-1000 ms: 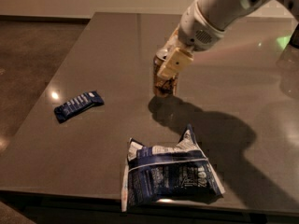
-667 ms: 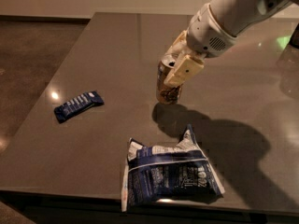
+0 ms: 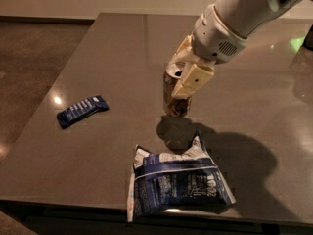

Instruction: Move orange can near blue chip bag

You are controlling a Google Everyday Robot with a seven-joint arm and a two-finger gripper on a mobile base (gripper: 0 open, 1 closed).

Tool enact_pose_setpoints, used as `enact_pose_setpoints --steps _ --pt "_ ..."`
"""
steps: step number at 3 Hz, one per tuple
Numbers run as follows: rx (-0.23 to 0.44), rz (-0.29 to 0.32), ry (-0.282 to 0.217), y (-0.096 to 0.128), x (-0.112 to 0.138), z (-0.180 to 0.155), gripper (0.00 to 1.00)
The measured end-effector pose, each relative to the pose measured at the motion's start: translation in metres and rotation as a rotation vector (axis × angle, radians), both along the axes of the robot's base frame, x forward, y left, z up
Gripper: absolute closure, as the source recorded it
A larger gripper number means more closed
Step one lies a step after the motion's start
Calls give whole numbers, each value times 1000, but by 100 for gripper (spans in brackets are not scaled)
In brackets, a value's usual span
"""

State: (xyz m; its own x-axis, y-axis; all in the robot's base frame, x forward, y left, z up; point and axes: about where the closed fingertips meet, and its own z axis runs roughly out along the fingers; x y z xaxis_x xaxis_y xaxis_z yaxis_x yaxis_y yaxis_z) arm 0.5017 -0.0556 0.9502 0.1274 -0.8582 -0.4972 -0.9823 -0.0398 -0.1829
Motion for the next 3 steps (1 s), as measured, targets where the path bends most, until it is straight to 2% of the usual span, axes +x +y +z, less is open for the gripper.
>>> enact_pose_setpoints --steps 1,2,3 --pt "-38 86 36 7 -25 -8 100" --pt "-44 166 86 15 -38 -27 97" --pt "-32 211 96 21 -41 -35 74"
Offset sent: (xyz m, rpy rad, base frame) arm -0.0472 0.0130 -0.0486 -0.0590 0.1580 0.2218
